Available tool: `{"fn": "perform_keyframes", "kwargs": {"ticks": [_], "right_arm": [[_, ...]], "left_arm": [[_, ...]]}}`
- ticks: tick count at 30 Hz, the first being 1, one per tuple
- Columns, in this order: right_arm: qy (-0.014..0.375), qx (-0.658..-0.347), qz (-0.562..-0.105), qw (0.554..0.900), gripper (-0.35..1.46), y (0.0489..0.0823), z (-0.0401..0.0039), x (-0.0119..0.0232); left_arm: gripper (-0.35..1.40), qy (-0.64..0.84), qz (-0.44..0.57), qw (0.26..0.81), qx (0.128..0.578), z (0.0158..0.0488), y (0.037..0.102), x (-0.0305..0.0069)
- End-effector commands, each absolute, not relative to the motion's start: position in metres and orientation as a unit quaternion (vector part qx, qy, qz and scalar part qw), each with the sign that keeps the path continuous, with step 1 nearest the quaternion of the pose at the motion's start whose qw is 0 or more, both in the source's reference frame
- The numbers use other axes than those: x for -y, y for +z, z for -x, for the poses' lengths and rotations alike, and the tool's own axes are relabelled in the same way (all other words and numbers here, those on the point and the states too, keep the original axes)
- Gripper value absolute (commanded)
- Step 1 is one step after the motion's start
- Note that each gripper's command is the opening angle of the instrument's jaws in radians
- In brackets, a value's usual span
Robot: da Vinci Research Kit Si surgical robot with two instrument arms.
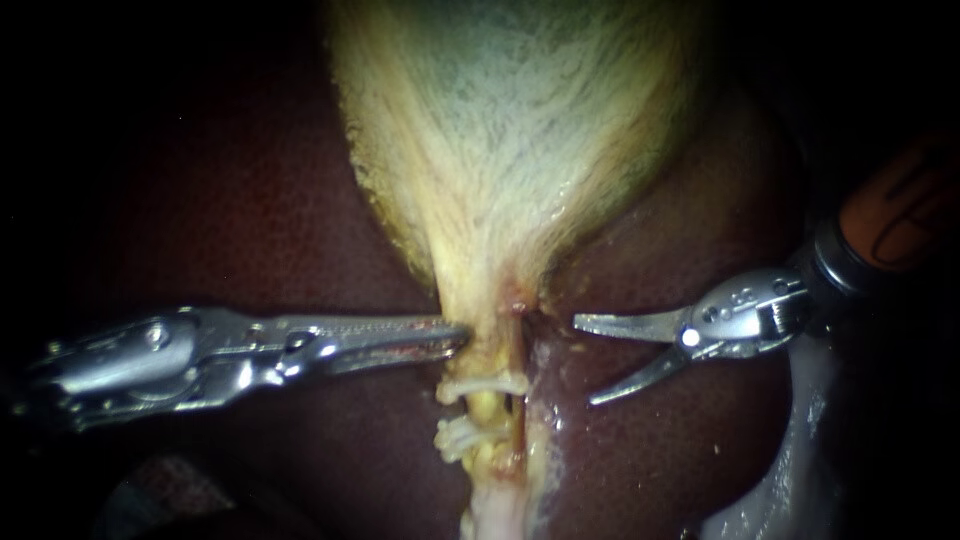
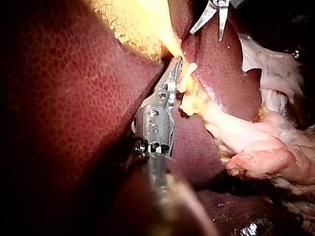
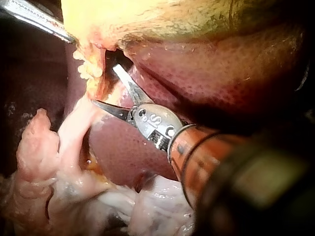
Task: Go to the cutting position left tube
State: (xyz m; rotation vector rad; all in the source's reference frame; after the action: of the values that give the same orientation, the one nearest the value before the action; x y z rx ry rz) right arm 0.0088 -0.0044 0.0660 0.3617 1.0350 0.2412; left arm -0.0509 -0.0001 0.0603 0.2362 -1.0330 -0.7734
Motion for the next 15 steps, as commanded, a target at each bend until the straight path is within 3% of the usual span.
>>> {"fn": "perform_keyframes", "kwargs": {"ticks": [1,8,15], "right_arm": [[0.114,-0.491,-0.172,0.847,1.43,0.066,-0.0088,0.0045],[0.099,-0.499,-0.183,0.841,1.43,0.0668,-0.01,0.0064],[0.1,-0.494,-0.233,0.832,1.41,0.0684,-0.0136,0.011]], "left_arm": [[-0.35,-0.36,-0.11,0.792,0.48,0.0508,0.0603,0.0001],[-0.35,-0.357,-0.114,0.792,0.482,0.0494,0.0597,-0.0002],[-0.35,-0.367,-0.108,0.793,0.475,0.0466,0.058,-0.0015]]}}
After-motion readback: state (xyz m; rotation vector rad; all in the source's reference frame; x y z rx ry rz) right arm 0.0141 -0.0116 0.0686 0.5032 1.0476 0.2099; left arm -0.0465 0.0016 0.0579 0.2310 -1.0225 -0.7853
